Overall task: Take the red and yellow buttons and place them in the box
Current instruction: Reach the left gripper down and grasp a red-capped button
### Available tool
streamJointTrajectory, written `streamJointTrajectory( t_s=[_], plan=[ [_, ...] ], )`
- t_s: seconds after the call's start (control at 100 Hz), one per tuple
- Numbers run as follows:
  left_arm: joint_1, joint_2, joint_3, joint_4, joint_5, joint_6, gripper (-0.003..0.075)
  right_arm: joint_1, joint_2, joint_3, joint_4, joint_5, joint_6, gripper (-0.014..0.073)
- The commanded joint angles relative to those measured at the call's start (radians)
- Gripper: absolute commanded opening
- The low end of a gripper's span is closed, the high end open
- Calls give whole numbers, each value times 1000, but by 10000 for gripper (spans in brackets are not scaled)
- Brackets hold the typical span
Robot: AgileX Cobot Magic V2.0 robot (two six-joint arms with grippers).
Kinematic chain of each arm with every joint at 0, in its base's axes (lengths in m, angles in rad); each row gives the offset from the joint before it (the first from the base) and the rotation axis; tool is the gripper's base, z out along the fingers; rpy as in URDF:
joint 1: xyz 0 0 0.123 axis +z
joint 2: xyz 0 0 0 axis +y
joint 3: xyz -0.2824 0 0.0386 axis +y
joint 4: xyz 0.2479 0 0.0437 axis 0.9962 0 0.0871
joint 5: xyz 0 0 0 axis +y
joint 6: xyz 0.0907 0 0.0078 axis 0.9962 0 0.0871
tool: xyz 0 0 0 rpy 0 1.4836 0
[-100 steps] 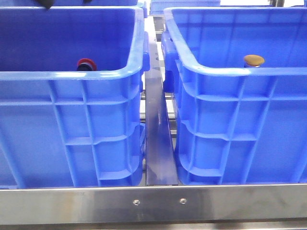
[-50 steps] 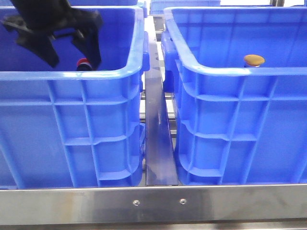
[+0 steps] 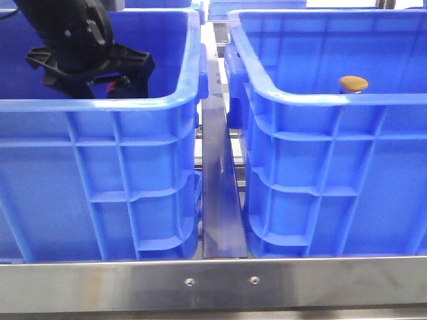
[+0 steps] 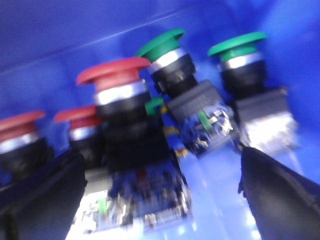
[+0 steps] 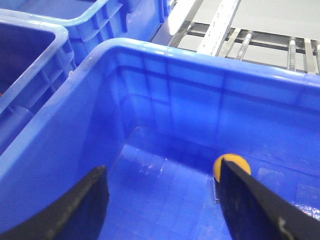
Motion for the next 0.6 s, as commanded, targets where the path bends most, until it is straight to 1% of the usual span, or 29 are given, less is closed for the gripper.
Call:
streamJointTrajectory(
  t_s=[0.0,0.33,0.4,0.45,0.47,0.49,0.5,0.52,0.56,0.59],
  plan=[
    [2,-43,-33,4,-66,-10,587,-8,-27,-25,15,-4,-10,500],
    [2,-29,-33,30,-68,-10,587,-8,-27,-25,15,-4,-10,500],
    [2,-29,-33,33,-68,-10,565,-8,-27,-25,15,-4,-10,500],
    [2,-29,-33,33,-68,-10,510,-8,-27,-25,15,-4,-10,500],
    [2,-29,-33,33,-68,-10,475,-8,-27,-25,15,-4,-10,500],
    [2,-29,-33,33,-68,-10,422,-8,-27,-25,15,-4,-10,500],
    [2,-29,-33,33,-68,-10,422,-8,-27,-25,15,-4,-10,500],
    [2,-29,-33,33,-68,-10,365,-8,-27,-25,15,-4,-10,500],
    [2,-29,-33,33,-65,-10,281,-8,-27,-25,15,-4,-10,500],
    [2,-29,-33,33,-65,-10,242,-8,-27,-25,15,-4,-10,500]
  ],
)
